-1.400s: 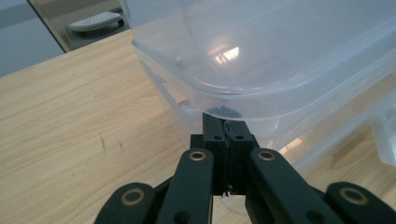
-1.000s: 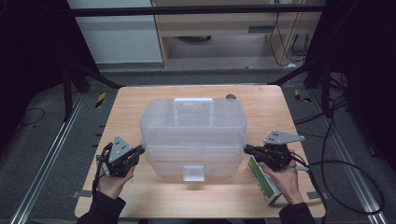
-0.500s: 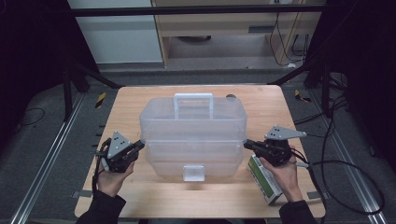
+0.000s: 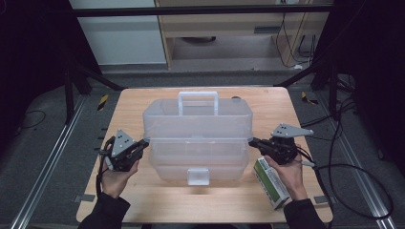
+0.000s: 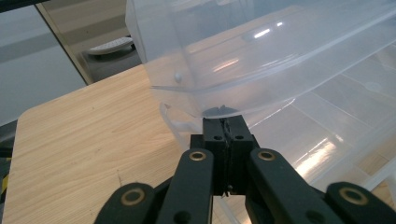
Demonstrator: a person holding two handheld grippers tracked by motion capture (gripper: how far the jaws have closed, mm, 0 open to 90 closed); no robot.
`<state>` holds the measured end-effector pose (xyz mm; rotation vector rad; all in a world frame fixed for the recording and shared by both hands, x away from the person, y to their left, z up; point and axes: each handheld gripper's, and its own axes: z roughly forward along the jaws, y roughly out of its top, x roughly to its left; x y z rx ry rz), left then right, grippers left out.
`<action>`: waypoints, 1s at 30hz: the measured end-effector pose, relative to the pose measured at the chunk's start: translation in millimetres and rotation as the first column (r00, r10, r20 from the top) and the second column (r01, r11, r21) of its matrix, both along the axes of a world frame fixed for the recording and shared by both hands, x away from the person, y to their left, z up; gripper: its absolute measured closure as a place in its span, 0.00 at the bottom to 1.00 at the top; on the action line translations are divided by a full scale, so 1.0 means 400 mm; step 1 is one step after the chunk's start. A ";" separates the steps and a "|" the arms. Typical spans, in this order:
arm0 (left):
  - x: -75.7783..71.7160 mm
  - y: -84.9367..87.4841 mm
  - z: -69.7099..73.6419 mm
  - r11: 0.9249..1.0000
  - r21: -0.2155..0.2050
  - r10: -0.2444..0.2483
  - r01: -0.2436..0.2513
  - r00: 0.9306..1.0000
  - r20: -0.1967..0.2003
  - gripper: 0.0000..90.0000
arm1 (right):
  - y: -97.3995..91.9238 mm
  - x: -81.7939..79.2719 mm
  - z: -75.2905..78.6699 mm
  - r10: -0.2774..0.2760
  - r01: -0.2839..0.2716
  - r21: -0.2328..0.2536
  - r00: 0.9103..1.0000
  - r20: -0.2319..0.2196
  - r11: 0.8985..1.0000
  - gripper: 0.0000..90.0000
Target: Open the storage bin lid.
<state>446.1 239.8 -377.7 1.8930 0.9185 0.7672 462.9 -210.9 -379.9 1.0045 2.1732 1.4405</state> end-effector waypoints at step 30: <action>0.009 -0.007 -0.009 0.999 0.018 0.035 -0.037 0.996 0.088 0.67 | 0.007 -0.001 0.004 -0.003 0.004 -0.035 1.000 0.008 0.999 1.00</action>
